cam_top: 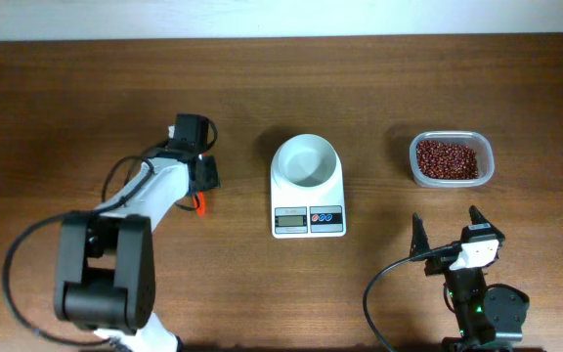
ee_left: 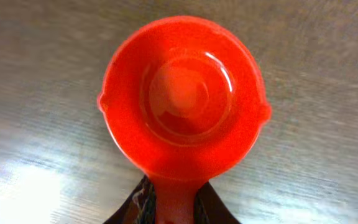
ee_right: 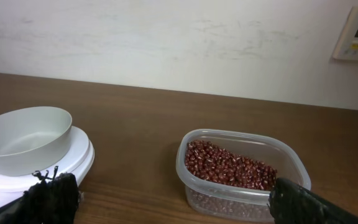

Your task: Scoop item into bowl and weigh 50g on scale

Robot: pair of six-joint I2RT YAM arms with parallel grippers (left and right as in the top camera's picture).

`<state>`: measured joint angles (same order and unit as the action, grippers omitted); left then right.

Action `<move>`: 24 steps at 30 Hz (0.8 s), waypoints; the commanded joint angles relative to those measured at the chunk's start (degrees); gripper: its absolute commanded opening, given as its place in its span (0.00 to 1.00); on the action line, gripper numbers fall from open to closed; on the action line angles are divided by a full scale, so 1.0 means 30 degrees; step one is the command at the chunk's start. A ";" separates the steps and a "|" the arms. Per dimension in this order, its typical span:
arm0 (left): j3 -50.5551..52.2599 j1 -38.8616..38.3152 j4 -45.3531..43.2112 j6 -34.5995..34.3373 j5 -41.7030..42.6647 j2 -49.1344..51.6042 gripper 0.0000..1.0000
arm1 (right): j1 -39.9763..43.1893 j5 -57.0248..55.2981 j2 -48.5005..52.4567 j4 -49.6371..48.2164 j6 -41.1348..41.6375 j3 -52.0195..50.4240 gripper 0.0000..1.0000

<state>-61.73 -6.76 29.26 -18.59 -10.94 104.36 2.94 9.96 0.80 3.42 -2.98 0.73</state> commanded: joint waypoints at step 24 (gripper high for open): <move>-0.4503 0.6091 0.3432 -1.3085 2.3860 -0.2725 0.00 | -0.0102 0.2404 0.1370 -0.2696 0.2237 0.2674 0.99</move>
<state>-74.17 11.33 39.64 -56.05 58.02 96.97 2.94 15.40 1.43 -4.38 0.38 1.96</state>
